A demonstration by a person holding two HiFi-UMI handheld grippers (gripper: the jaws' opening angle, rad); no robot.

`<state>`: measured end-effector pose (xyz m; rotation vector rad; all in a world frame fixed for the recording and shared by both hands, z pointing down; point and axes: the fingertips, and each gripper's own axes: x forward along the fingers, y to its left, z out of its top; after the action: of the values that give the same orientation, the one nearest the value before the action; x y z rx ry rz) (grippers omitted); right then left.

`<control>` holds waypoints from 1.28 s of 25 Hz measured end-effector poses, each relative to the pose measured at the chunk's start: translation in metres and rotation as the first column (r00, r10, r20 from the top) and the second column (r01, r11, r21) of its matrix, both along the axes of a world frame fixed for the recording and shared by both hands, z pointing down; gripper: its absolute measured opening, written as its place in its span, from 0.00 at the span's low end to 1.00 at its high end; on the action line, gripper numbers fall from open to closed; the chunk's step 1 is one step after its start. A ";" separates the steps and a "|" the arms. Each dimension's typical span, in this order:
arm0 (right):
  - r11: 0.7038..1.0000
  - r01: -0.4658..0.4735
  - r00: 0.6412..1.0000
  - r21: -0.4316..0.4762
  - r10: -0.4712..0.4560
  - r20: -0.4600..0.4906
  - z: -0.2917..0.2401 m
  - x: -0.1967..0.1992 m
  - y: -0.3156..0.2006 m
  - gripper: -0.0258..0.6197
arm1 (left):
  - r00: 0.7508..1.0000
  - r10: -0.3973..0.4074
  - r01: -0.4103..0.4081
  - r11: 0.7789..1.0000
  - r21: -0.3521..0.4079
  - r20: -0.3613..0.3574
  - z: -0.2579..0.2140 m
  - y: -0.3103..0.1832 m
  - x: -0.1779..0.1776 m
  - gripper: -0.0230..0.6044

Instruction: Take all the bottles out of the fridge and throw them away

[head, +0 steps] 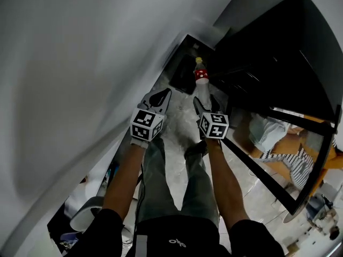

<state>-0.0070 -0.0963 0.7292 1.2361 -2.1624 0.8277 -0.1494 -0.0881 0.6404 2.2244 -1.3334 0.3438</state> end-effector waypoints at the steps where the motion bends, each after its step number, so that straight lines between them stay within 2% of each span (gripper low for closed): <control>1: 1.000 -0.002 1.000 -0.004 0.002 0.001 0.014 0.000 -0.001 0.53 | 1.000 0.002 -0.002 1.000 -0.003 -0.003 0.012 -0.002 0.001 0.04; 7: 0.999 -0.013 1.000 -0.040 0.013 -0.001 0.087 0.007 0.007 0.53 | 0.999 0.038 -0.038 0.998 -0.041 -0.014 0.081 0.005 0.017 0.04; 12: 0.996 -0.010 1.000 -0.088 0.008 -0.014 0.127 0.005 0.028 0.53 | 0.999 0.041 -0.042 0.996 -0.076 -0.023 0.117 0.017 0.017 0.04; 22: 0.990 0.014 0.999 -0.137 -0.021 -0.045 0.159 -0.003 0.030 0.53 | 0.999 0.042 -0.044 0.997 -0.066 -0.031 0.117 0.012 0.006 0.04; 32: 0.974 -0.026 0.999 -0.227 0.017 -0.042 0.202 -0.012 0.021 0.53 | 0.997 0.072 -0.073 0.994 -0.085 -0.018 0.132 0.002 -0.002 0.04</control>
<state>-0.0192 -0.0758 0.9316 1.1518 -1.9625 1.0195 -0.1509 -0.0862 0.7727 2.2033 -1.2096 0.4025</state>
